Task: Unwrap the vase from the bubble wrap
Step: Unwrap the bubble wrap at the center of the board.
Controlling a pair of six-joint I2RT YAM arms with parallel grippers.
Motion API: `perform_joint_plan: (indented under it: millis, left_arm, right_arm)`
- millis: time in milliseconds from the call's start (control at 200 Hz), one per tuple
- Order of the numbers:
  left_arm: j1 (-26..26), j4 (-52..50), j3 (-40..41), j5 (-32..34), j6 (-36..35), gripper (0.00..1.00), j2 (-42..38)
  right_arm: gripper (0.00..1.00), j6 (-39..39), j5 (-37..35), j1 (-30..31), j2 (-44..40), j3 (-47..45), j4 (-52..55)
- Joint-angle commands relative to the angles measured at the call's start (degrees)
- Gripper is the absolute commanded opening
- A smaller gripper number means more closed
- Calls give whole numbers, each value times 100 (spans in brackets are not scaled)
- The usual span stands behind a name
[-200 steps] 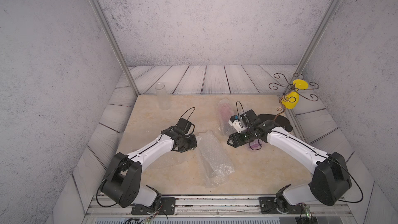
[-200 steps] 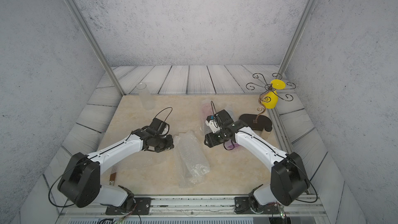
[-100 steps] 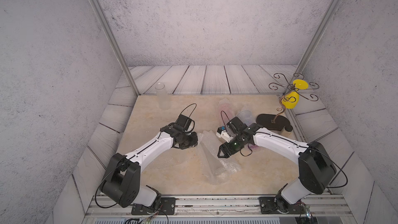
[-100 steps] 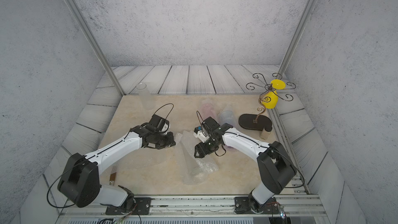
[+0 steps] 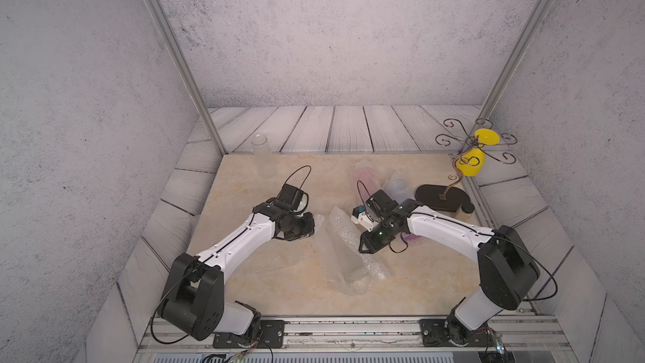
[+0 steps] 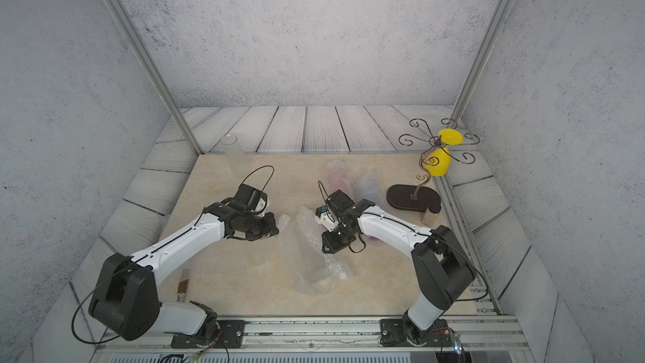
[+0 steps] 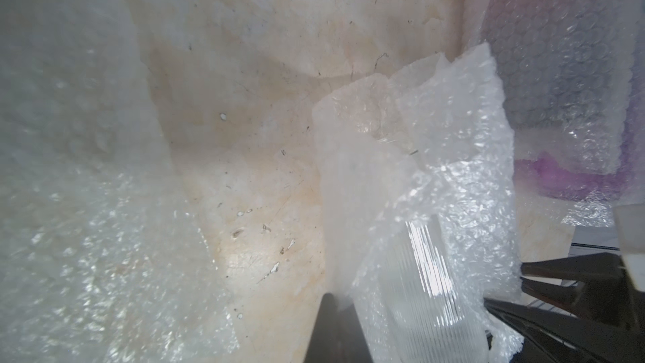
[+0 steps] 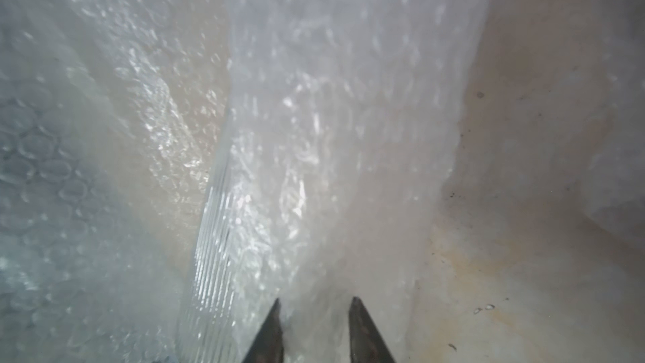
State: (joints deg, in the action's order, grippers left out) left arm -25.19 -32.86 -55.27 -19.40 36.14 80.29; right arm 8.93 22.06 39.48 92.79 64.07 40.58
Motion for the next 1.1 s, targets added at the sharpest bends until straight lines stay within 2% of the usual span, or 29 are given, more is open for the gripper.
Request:
perform_joint_plan:
  millis: [0, 235, 410, 640, 766, 886, 911, 971, 1056, 1096]
  left_arm:
    - [182, -165, -100, 123, -214, 0, -144]
    - [520, -212, -46, 318, -425, 0, -37]
    - [762, -404, -189, 586, -688, 0, 190]
    - [961, -668, -419, 964, -938, 0, 407]
    - [982, -712, -522, 1140, -998, 0, 534]
    - [981, -828, -691, 1218, -1039, 0, 684]
    - [981, -863, -720, 1248, -1041, 3, 692]
    - [981, -976, -796, 1355, -1050, 17, 685]
    - [981, -1266, -977, 1596, -1061, 40, 628]
    - [979, -1428, -1073, 1725, -1065, 56, 546]
  right_arm:
    - [22, -31, -232, 19, 8, 38, 161]
    - [5, -10, -317, 1, -182, -52, 160]
    - [0, 28, -469, -61, -185, -84, 211]
    - [3, 130, -509, -272, -26, -250, 258]
    - [10, 188, -423, -421, 44, -361, 205]
    - [21, 197, -397, -460, 89, -339, 219]
    - [24, 197, -407, -457, 79, -330, 229]
    - [31, 197, -446, -459, 32, -300, 257]
    - [39, 172, -555, -460, -71, -232, 345]
    - [43, 154, -618, -458, -125, -169, 424]
